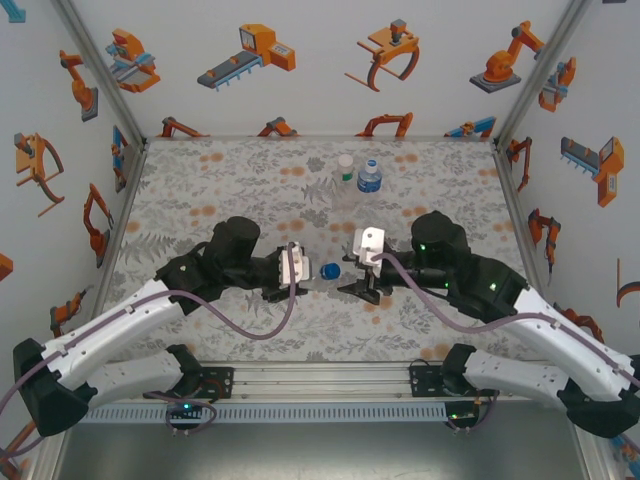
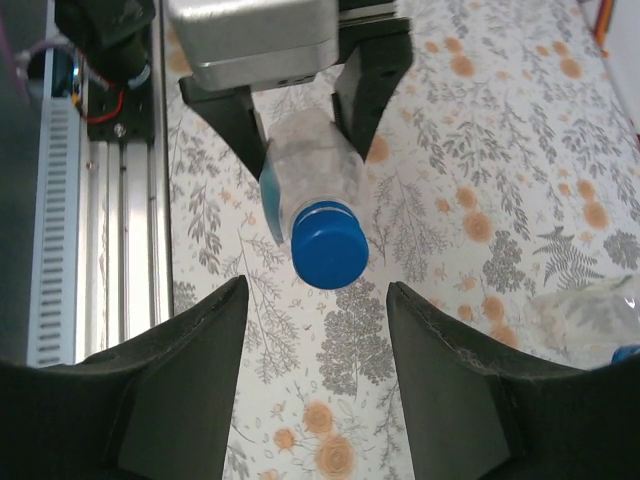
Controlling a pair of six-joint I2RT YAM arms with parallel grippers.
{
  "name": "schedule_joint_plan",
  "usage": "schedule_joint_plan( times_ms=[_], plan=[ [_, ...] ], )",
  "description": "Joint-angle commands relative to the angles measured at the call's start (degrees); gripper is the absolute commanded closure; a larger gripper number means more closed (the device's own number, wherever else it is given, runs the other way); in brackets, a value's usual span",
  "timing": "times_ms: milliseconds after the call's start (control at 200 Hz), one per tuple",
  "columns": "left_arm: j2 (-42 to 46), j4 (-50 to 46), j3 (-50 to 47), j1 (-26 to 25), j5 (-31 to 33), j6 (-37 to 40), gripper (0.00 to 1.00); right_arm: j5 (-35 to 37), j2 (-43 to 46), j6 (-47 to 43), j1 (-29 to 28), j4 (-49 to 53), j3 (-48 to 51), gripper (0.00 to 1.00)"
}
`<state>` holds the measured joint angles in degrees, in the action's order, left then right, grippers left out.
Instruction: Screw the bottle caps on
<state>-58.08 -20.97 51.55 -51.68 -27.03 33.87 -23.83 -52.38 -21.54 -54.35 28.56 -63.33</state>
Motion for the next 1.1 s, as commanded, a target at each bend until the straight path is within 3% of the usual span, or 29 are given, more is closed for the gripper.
schedule_joint_plan(
  times_ms=[0, 546, 711, 861, 961, 1096],
  plan=[
    [0.74, -1.18, 0.31, -0.15, -2.94, 1.02, 1.0, -4.77, -0.78, -6.41, 0.03, -0.12, -2.29, 0.46],
    [0.91, -1.98, 0.31, -0.13, -4.01, 2.04, 1.0, -6.57, -3.3, -6.28, 0.11, -1.9, -2.6, 0.57],
    [0.96, -1.98, 0.45, -0.12, -3.53, 1.72, 1.0, -5.01, -3.34, -3.31, 0.04, -3.24, -2.0, 0.69],
    [0.79, 0.3, -0.27, -0.09, -1.63, 0.82, 1.0, 1.02, -3.7, 9.97, -0.03, -6.33, -0.58, 0.84],
    [0.08, 3.34, -1.0, -0.09, 0.19, 0.41, 1.0, 6.44, -4.0, 25.6, -0.04, -9.46, 0.89, 1.0],
    [-1.62, 5.24, -0.71, -0.09, 2.21, 0.58, 1.0, 17.97, -5.31, 51.65, -0.03, -9.49, 1.35, 1.0]
  ],
)
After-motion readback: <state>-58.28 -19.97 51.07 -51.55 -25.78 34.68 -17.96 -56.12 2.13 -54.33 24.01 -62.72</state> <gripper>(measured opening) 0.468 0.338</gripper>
